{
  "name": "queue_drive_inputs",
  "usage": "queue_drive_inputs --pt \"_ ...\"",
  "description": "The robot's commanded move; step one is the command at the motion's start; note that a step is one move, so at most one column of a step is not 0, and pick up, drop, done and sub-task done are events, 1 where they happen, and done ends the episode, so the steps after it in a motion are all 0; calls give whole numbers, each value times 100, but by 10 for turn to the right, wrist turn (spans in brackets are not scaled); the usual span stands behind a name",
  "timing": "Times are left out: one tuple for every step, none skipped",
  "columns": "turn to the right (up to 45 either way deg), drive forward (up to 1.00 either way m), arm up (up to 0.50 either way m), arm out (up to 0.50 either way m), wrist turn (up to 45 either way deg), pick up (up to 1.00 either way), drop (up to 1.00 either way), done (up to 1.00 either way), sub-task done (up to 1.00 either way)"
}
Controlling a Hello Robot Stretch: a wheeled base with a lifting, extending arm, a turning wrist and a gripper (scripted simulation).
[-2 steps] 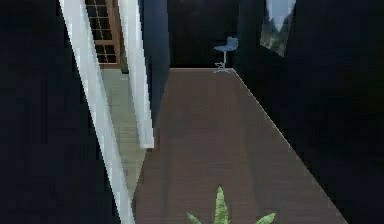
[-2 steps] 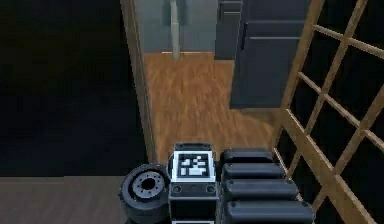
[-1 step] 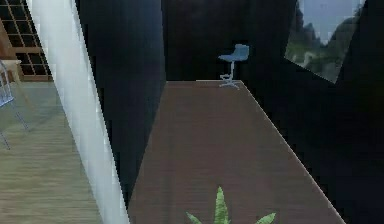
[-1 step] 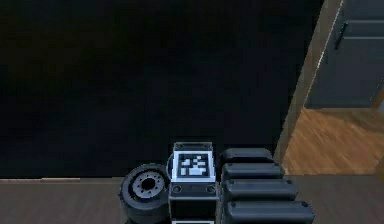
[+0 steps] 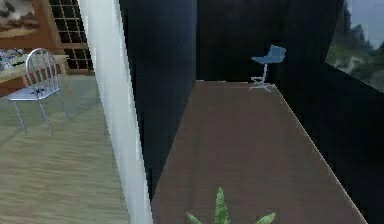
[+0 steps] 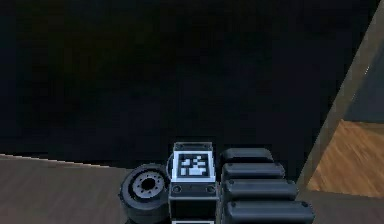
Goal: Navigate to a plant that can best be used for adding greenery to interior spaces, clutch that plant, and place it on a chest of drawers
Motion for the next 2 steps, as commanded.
queue_drive_inputs --pt "0 15 0 0 0 0 0 0 0" --pt "270 0 0 0 0 0 0 0 0"
